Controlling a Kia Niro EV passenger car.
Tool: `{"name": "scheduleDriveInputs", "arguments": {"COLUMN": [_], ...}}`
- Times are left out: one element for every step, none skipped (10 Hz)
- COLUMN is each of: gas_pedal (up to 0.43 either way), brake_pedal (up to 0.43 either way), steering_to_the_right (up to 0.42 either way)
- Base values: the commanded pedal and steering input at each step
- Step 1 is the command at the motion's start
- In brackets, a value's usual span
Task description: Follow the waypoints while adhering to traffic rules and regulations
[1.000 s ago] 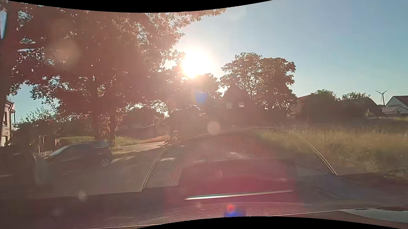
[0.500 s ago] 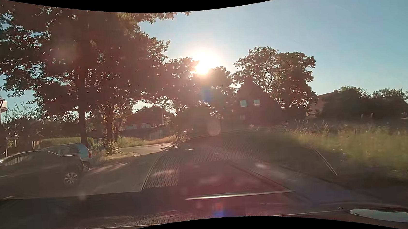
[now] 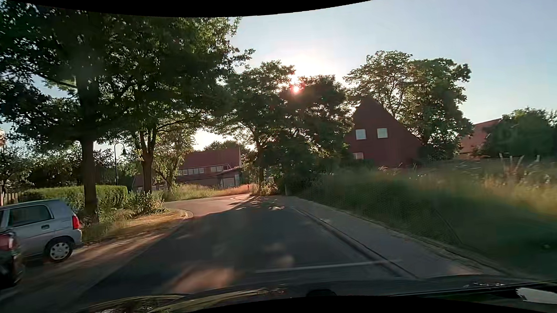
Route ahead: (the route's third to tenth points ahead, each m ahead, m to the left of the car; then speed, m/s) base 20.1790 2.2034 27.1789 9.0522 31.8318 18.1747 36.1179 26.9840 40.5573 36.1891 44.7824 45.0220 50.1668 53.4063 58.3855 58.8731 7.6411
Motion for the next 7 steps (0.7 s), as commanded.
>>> {"name": "scheduleDriveInputs", "arguments": {"gas_pedal": [0.13, 0.13, 0.13, 0.13, 0.118, 0.118, 0.118], "brake_pedal": [0.0, 0.0, 0.0, 0.0, 0.0, 0.0, 0.0], "steering_to_the_right": [-0.049, -0.035, -0.034, -0.035, -0.04, -0.045, -0.05]}}
